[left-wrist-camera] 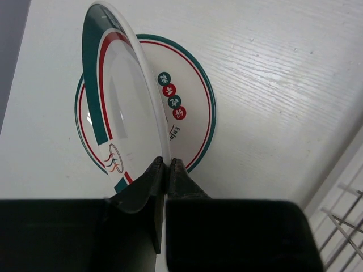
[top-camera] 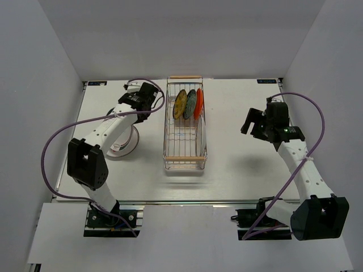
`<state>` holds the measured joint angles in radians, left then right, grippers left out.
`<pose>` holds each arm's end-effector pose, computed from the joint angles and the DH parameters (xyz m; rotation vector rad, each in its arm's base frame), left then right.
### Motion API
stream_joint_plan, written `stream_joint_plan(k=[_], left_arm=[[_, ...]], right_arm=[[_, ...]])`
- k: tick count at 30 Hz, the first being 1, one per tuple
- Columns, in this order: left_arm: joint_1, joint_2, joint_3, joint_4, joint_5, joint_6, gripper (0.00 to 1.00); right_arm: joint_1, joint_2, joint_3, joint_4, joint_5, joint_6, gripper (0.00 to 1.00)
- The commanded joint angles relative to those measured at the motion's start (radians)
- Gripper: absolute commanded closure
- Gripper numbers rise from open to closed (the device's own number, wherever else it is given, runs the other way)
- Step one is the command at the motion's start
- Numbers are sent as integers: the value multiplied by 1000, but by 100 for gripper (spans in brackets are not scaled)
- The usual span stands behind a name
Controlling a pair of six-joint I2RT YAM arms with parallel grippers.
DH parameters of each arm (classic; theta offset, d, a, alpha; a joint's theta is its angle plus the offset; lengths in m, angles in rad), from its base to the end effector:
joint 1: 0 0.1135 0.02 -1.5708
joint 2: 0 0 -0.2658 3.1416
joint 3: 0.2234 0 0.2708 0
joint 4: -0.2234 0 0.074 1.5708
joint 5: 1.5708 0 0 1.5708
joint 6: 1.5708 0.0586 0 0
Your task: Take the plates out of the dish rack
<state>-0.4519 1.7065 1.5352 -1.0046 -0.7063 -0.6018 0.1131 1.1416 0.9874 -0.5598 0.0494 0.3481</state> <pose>0.3513 -0.1282 0.2815 -0.3572 2.3868 0.5247 0.2782 0.0287 0.2871 0.2942 2.2716 0.1840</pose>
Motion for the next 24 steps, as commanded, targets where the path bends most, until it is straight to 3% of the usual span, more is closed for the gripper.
stream_joint_plan(k=[1,8,16,24], left_arm=[[13,-21,-15,60,-16,22,100],[24,38,-53,121,16,77,100],[33,142,-11,80,16,82,100],[33,140,-24,61,4,59,62]], right_arm=[[-1,10,42,-8,4,-6,11],[-1,23,48,-17,21,-8,11],[0,30,51,-25,32,-14,11],[2,32,51,-26,35,-15,11]])
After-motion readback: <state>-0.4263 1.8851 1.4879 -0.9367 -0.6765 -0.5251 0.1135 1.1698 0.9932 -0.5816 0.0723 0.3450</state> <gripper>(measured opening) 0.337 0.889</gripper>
